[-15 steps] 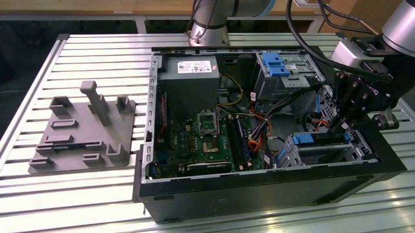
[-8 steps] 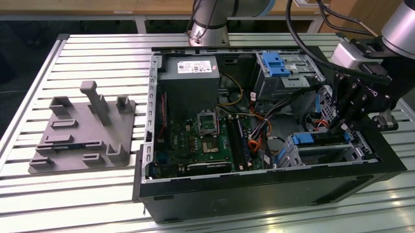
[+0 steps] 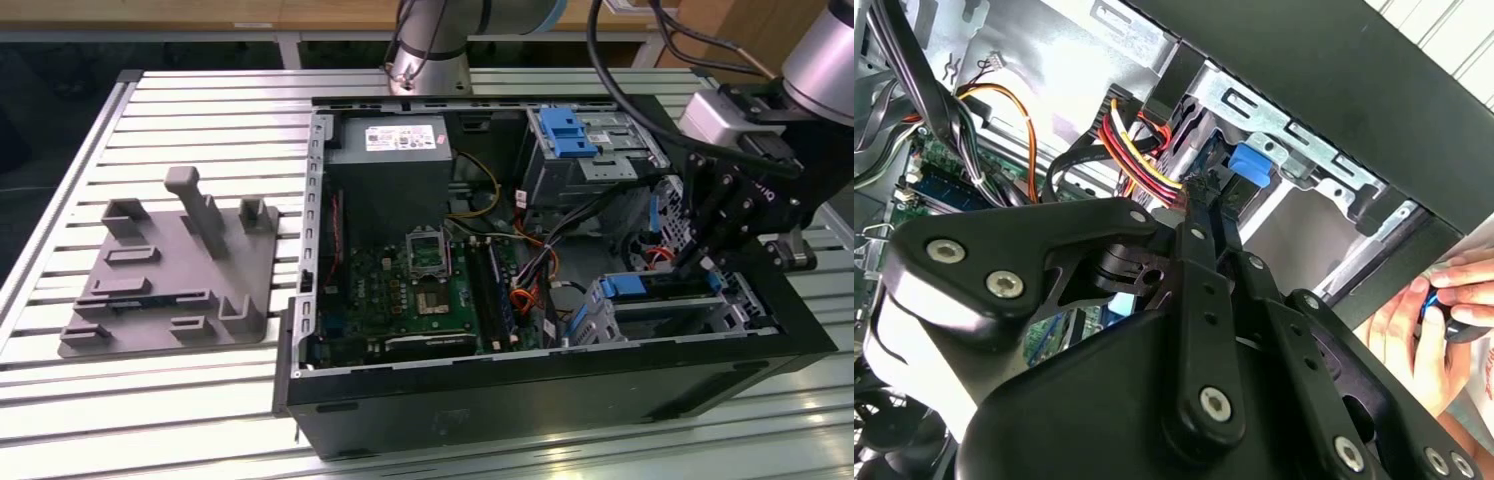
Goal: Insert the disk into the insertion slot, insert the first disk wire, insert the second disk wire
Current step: 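Insert the first disk wire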
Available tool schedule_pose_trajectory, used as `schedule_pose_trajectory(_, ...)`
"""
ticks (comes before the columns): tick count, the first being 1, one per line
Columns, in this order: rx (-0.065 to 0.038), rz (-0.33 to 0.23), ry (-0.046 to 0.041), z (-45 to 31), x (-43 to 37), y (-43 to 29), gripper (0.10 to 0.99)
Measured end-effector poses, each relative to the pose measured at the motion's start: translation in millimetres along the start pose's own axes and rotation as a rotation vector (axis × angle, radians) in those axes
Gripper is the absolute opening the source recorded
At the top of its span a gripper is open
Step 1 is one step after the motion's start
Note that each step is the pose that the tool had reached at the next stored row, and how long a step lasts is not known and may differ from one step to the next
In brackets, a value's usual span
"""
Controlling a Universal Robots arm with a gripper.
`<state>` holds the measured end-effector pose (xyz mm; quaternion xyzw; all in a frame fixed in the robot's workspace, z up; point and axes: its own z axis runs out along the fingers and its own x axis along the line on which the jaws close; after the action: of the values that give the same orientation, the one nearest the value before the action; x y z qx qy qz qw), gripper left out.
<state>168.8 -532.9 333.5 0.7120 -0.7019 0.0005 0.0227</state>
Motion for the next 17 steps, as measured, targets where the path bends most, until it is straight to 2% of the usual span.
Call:
schedule_pose_trajectory(14,0.000,0.000,0.0007,6.3,0.4,-0.2,0.165)
schedule_pose_trajectory(16,0.000,0.000,-0.0011,7.1,0.3,-0.1,0.173)
schedule_pose_trajectory(17,0.000,0.000,-0.0007,6.4,0.4,0.0,0.231)
